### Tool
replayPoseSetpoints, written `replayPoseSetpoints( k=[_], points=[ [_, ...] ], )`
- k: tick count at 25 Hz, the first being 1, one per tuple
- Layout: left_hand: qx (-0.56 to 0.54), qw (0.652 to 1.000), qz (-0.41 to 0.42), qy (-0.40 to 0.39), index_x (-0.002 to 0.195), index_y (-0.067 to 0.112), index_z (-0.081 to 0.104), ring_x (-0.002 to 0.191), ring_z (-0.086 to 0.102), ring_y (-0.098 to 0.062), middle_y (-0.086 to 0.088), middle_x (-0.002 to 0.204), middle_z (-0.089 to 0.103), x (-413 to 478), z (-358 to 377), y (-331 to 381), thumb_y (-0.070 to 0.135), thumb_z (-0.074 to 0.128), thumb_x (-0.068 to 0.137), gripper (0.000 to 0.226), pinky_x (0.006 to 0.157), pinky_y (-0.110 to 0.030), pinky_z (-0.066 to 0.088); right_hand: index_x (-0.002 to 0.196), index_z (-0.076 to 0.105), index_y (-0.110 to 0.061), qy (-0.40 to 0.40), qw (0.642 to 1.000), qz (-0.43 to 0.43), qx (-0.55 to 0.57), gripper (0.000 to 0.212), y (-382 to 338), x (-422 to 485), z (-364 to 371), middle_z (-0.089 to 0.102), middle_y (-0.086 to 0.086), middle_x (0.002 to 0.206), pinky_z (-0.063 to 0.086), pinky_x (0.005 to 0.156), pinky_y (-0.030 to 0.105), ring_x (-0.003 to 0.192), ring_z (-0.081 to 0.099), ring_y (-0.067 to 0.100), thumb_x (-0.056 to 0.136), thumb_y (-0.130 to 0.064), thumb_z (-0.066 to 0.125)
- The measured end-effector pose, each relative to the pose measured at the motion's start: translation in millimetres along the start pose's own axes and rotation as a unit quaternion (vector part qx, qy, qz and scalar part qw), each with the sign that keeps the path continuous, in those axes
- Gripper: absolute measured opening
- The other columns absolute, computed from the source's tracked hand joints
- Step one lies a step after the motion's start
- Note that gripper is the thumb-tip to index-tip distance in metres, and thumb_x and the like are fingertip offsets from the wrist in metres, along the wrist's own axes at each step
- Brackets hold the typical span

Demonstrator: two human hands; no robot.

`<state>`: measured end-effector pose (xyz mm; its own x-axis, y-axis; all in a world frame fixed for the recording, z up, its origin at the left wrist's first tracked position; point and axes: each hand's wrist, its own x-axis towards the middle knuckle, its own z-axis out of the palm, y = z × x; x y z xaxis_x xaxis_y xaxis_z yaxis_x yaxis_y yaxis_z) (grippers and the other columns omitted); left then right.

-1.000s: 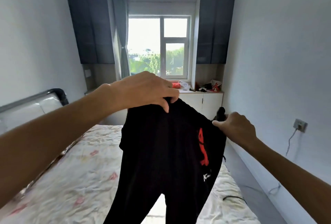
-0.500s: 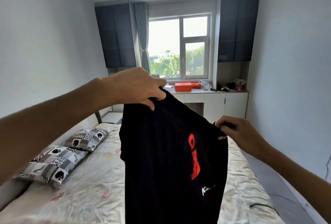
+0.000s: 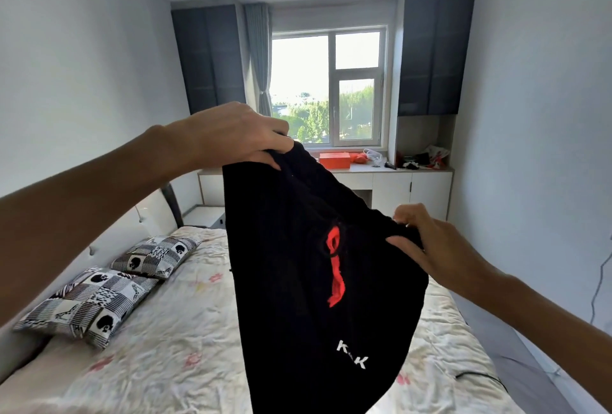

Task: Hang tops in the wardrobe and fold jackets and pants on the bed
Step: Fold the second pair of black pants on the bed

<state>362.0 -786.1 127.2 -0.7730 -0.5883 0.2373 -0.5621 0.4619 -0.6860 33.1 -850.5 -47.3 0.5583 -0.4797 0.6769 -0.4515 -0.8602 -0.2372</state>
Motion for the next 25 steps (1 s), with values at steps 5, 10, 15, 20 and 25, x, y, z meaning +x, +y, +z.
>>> replayPoseSetpoints(
  k=[5,10,15,20,25],
  points=[
    [-0.011,1.0,-0.001,0.008,0.096,0.017,0.061,0.059,0.06,-0.016,0.001,0.086,0.06,-5.3,9.5,-5.1,0.043,0.042,0.102,0.034,0.057,-0.009,0.018,0.126,0.059,-0.023,-0.08,0.984,-0.127,-0.1,0.031,4.5,10.5,-6.3,0.064,-0.011,0.096,0.054,0.065,0.021,0.073,0.064,0.006,0.099,-0.037,0.054],
    [-0.02,1.0,0.001,0.009,0.097,0.02,0.06,0.057,0.059,-0.013,0.004,0.08,0.058,-11.1,13.4,-5.3,0.045,0.042,0.101,0.031,0.06,-0.004,0.013,0.084,0.066,-0.022,-0.18,0.966,-0.113,-0.144,0.03,8.5,17.0,-13.0,0.052,-0.018,0.07,0.039,0.058,0.015,0.058,0.05,0.003,0.091,-0.044,0.047],
    [-0.214,0.966,-0.138,-0.036,0.065,0.037,0.055,0.05,0.049,-0.006,0.011,0.053,0.048,-25.2,14.2,-0.3,0.058,0.061,0.087,0.03,0.049,-0.01,0.027,0.087,0.078,-0.024,-0.131,0.99,0.044,-0.026,0.026,15.7,25.7,-57.9,0.066,-0.021,0.092,0.048,0.073,0.014,0.084,0.063,-0.004,0.084,-0.048,0.07],
    [-0.505,0.801,-0.316,-0.056,0.082,-0.001,0.076,0.049,0.06,-0.007,-0.02,0.07,0.063,-32.9,6.6,4.7,0.002,0.07,0.086,0.007,0.041,-0.009,0.041,0.065,0.074,-0.015,-0.029,0.917,0.185,0.354,0.039,2.4,47.8,-92.5,0.065,-0.004,0.059,0.048,0.049,0.013,0.055,0.066,0.007,0.094,0.001,0.052],
    [-0.569,0.778,-0.267,-0.02,0.068,0.023,0.076,0.074,0.065,-0.023,-0.032,0.096,0.064,-28.2,11.1,-2.8,0.011,0.074,0.074,0.013,0.067,-0.023,0.051,0.068,0.07,-0.015,-0.038,0.924,0.15,0.348,0.013,6.7,60.3,-106.7,0.064,0.0,0.065,0.05,0.055,0.017,0.06,0.064,0.01,0.072,-0.023,0.079]
  ],
)
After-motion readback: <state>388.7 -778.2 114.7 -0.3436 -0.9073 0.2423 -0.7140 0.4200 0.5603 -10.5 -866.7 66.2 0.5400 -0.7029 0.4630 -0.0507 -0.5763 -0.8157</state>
